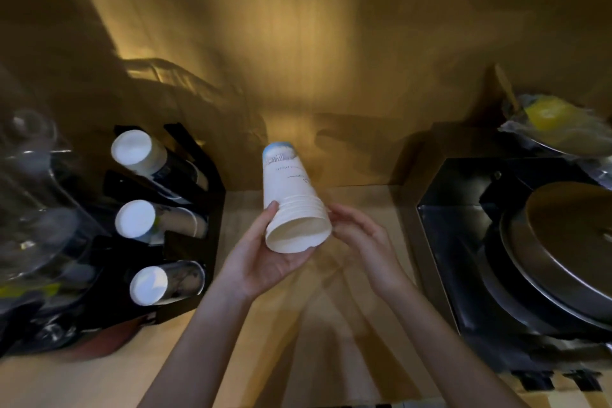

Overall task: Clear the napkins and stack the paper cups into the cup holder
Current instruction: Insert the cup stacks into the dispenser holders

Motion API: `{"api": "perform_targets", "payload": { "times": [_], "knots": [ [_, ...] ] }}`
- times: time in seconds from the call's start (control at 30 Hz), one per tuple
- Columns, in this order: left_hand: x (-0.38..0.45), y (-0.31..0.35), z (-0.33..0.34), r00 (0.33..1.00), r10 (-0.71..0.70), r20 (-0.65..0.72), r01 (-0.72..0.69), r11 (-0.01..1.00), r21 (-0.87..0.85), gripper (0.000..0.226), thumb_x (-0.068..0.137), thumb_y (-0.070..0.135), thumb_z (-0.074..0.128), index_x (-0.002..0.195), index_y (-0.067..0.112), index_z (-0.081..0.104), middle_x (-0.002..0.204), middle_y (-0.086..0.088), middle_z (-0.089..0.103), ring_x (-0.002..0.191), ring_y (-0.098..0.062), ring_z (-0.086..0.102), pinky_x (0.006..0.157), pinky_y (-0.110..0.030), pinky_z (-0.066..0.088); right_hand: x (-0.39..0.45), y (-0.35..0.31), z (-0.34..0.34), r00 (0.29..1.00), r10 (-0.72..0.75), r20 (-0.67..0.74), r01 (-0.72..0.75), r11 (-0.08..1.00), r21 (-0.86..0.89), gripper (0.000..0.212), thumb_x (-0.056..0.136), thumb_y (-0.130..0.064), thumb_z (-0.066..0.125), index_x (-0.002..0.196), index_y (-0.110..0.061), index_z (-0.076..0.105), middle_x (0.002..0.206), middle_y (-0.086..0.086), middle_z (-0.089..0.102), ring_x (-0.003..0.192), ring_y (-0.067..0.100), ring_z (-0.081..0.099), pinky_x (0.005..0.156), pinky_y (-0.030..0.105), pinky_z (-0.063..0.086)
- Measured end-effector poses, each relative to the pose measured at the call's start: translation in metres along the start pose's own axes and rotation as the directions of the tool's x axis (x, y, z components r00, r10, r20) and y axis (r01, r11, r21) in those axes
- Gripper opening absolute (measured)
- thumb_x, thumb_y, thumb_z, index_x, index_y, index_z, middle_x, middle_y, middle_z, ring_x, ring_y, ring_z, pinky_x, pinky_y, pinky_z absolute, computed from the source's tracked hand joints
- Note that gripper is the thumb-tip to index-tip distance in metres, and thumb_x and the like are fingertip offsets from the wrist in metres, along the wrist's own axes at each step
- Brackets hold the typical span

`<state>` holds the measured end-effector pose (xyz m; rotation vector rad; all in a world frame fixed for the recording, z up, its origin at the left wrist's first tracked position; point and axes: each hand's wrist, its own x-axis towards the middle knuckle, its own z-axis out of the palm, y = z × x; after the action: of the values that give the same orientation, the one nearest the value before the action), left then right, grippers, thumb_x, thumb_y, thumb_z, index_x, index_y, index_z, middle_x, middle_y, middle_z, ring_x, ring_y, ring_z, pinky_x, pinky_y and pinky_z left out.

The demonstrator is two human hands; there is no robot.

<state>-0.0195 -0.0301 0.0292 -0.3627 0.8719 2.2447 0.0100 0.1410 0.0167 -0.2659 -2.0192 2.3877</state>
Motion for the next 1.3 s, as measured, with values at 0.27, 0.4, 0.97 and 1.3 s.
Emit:
{"api": "perform_targets", "payload": {
  "times": [0.27, 0.4, 0.97, 1.3],
  "knots": [
    [-0.047, 0.015, 0.001, 0.867, 0.498, 0.002, -0.424, 0.737, 0.527, 0.098, 0.035, 0.024, 0.088, 0.124, 0.024, 0.050, 0.120, -0.002, 0.064, 0.109, -0.018, 0.062, 0.081, -0.028, 0.057, 0.024, -0.042, 0.032, 0.962, 0.028, 0.272, -0.039, 0.999, 0.036, 0.039, 0.067, -0.041, 0.062, 0.103, -0.027, 0.059, 0.102, -0.008, 0.066, 0.086, 0.000, 0.065, 0.076, 0.022, 0.049],
    [-0.074, 0.017, 0.001, 0.665, 0.744, 0.060, -0.476, 0.360, 0.802, 0.087, 0.041, 0.022, 0.086, 0.116, 0.036, 0.045, 0.114, 0.019, 0.054, 0.101, 0.015, 0.053, 0.080, -0.007, 0.048, 0.016, -0.072, 0.061, 0.887, -0.144, 0.439, 0.141, 0.989, 0.039, 0.048, 0.062, -0.033, 0.065, 0.108, -0.027, 0.054, 0.098, -0.018, 0.070, 0.097, -0.003, 0.063, 0.076, 0.015, 0.050],
    [-0.137, 0.029, -0.113, 0.339, 0.939, -0.054, 0.127, 0.011, 0.992, 0.095, 0.053, 0.046, 0.077, 0.134, 0.017, 0.036, 0.131, -0.005, 0.049, 0.119, -0.017, 0.045, 0.097, -0.034, 0.043, -0.010, -0.007, 0.186, 0.711, -0.203, 0.673, 0.402, 0.903, -0.153, 0.085, 0.063, -0.040, 0.077, 0.134, -0.028, 0.033, 0.135, 0.000, 0.047, 0.127, 0.016, 0.046, 0.098, 0.044, 0.049],
    [-0.131, 0.062, -0.143, 0.635, 0.770, -0.063, 0.101, -0.002, 0.995, 0.110, 0.046, 0.056, 0.070, 0.140, 0.017, 0.029, 0.143, 0.006, 0.033, 0.135, -0.006, 0.024, 0.107, -0.018, 0.023, -0.004, 0.027, 0.204, 0.620, -0.399, 0.675, 0.703, 0.664, -0.253, 0.067, 0.064, -0.042, 0.077, 0.120, -0.020, 0.046, 0.117, -0.015, 0.049, 0.114, -0.002, 0.043, 0.095, 0.017, 0.040]
  ]
}}
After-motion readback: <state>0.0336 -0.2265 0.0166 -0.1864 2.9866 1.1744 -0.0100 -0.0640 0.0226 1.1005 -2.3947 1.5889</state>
